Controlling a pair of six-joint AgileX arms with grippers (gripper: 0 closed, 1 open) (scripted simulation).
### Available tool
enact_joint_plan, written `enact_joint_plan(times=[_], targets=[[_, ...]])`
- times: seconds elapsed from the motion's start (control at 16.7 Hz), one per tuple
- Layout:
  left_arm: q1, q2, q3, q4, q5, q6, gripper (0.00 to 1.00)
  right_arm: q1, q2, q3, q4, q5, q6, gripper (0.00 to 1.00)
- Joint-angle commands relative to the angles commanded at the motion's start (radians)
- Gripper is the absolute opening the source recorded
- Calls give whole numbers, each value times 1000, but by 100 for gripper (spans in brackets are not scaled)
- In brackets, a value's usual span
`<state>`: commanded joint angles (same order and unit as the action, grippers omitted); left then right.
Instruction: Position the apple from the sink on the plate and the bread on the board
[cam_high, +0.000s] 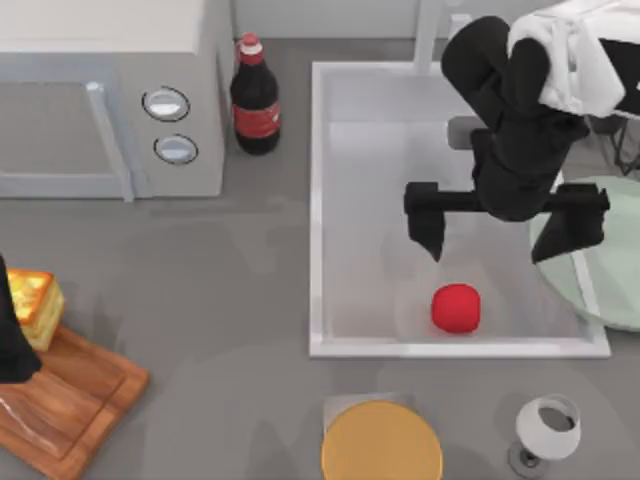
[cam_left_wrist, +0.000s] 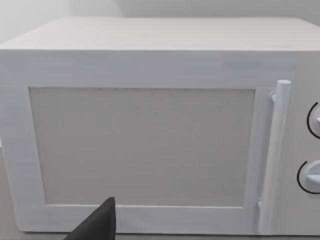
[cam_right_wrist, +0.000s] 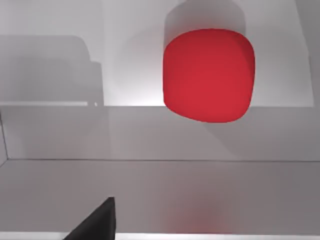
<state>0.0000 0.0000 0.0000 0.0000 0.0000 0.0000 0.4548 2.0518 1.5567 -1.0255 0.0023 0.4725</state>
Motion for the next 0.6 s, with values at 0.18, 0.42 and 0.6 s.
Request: enact_joint_plan(times=[0.18, 0.42, 0.6], targets=[[0, 0, 0, 0, 0, 0, 100, 16, 66, 52, -35, 0, 16, 100], [0, 0, 0, 0, 0, 0, 100, 16, 67, 53, -36, 0, 16, 100], [0, 0, 0, 0, 0, 0, 100, 11, 78, 42, -18, 0, 16, 100]])
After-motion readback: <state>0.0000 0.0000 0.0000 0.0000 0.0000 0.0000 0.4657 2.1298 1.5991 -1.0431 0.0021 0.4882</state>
